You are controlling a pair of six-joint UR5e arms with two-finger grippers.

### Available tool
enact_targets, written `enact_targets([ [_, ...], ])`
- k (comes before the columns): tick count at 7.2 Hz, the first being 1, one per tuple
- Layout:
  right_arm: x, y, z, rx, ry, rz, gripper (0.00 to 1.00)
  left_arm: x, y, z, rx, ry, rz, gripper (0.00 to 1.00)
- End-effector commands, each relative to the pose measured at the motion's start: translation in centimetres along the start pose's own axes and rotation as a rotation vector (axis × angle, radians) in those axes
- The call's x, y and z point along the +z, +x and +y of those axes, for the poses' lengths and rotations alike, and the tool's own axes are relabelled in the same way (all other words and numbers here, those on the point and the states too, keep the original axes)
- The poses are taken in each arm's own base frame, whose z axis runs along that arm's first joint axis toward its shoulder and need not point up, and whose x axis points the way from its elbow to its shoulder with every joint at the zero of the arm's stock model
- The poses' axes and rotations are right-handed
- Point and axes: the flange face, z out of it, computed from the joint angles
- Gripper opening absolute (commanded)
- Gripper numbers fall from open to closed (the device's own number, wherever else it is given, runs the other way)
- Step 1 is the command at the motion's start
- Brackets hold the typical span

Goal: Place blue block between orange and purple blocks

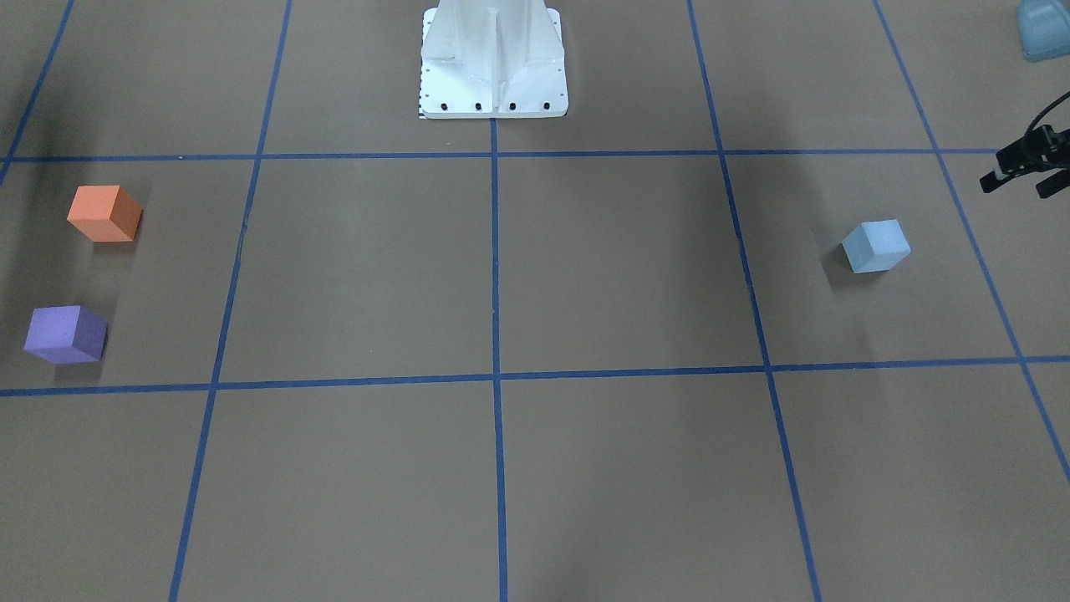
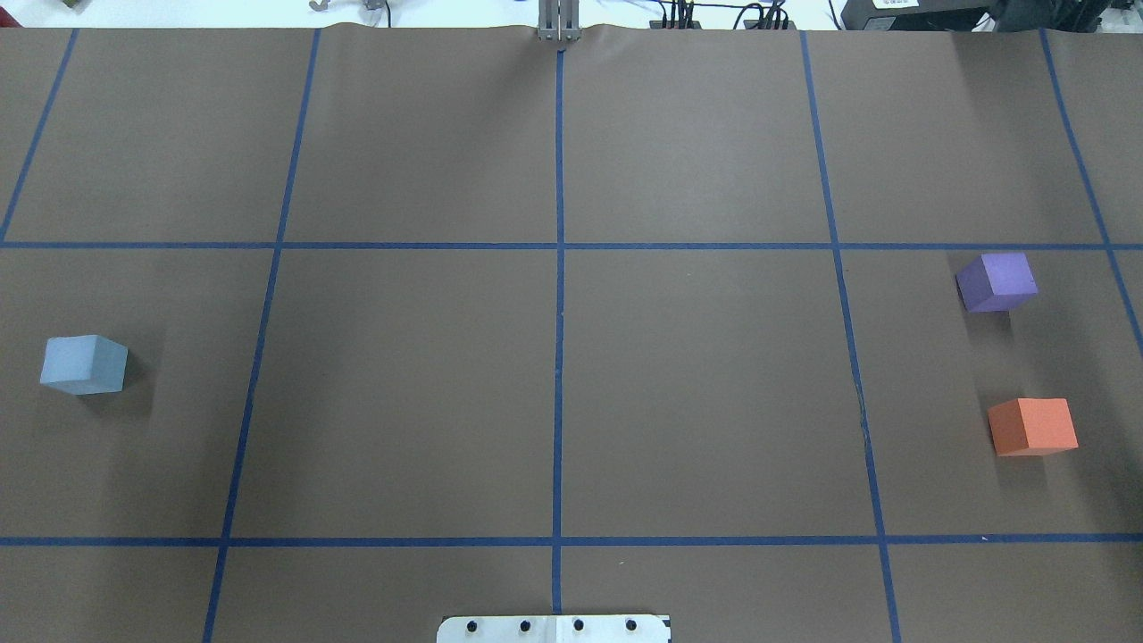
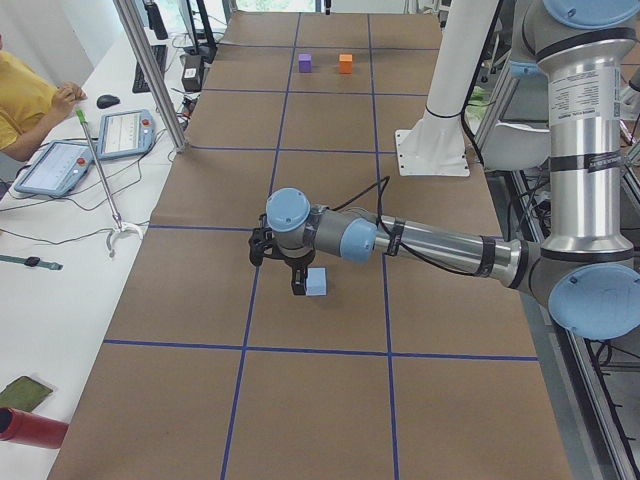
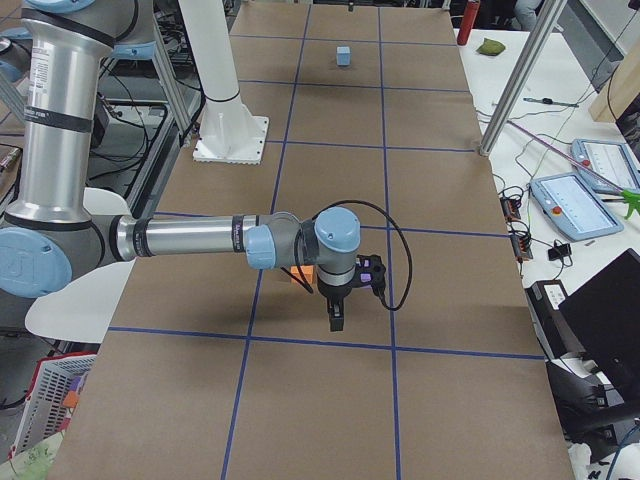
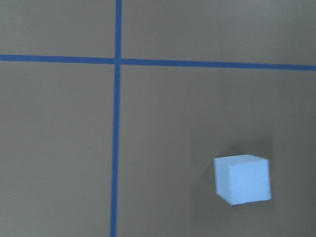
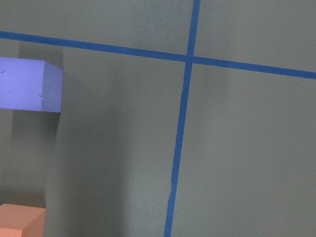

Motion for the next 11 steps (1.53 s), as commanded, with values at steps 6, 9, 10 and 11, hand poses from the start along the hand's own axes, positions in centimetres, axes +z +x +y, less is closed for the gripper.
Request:
enact_targets([
  [6, 0.1, -0.2, 0.0, -0.004, -0.003, -0.002, 1.0, 12.7, 4.7, -3.9, -0.027, -0.213, -0.061, 1.0],
  [9, 0.2, -0.2, 0.0, -0.005, -0.004, -0.004, 1.0, 14.6, 6.1, -3.2, -0.05, -0.25, -0.071, 1.0],
  [10, 0.2, -0.2, 0.0, -0.004, -0.006, -0.008, 1.0, 15.5, 6.2, -2.9, -0.075, -0.266, -0.08, 1.0],
  [11, 0.2, -0.3, 0.0, -0.006, -0.006, -0.01, 1.0, 16.6, 6.6, -2.5, -0.092, -0.274, -0.11, 1.0],
])
